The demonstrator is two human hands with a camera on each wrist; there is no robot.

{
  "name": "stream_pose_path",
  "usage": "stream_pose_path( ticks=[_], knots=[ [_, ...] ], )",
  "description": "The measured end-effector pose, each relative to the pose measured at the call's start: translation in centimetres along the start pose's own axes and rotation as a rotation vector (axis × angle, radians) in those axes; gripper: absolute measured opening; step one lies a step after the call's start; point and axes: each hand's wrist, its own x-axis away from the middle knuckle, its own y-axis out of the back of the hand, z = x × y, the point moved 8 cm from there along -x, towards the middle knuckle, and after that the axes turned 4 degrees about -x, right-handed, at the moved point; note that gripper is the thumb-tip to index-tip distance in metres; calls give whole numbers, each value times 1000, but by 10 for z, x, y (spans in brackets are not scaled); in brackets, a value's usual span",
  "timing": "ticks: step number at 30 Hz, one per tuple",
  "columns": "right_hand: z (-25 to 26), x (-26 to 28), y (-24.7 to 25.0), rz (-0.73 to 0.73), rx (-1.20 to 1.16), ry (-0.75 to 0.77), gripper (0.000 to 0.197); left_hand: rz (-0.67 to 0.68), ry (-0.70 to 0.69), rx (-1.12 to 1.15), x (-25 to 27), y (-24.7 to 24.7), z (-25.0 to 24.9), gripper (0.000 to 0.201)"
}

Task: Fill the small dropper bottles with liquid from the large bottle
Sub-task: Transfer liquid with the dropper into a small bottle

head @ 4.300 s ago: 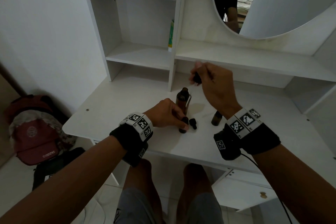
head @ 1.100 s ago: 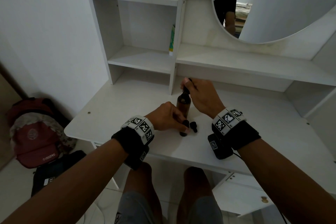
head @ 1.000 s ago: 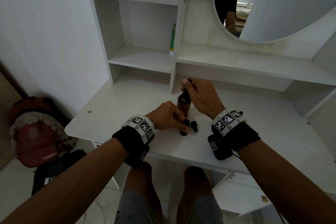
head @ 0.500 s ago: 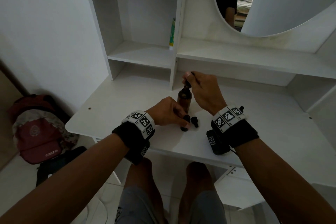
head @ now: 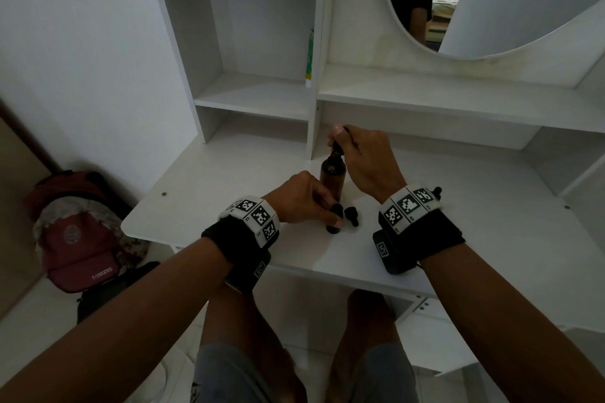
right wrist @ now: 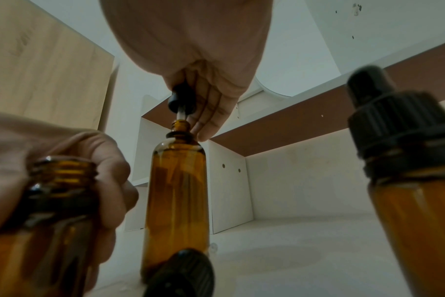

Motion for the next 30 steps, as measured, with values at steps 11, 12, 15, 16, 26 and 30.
stream_pose_path(
  ticks=[11,12,15,16,26,30],
  knots=[
    [0,0,-3,28,-9,-25,46,4,5,1,0,0,2,27],
    [0,0,-3,29,-8,-24,47,4,5,2,0,-1,2,28],
    [0,0,-1,14,-15,-21,48,4,2,11,0,0,2,28],
    [0,0,-1,14,-18,-24,48,3,-1,11,0,0,1,27],
    [-1,0,-2,32,-14,-44,46,7,8,26,1,0,1,26],
    [2,1,0,13,-18,-32,45,5,5,24,2,0,-1,25]
  ],
)
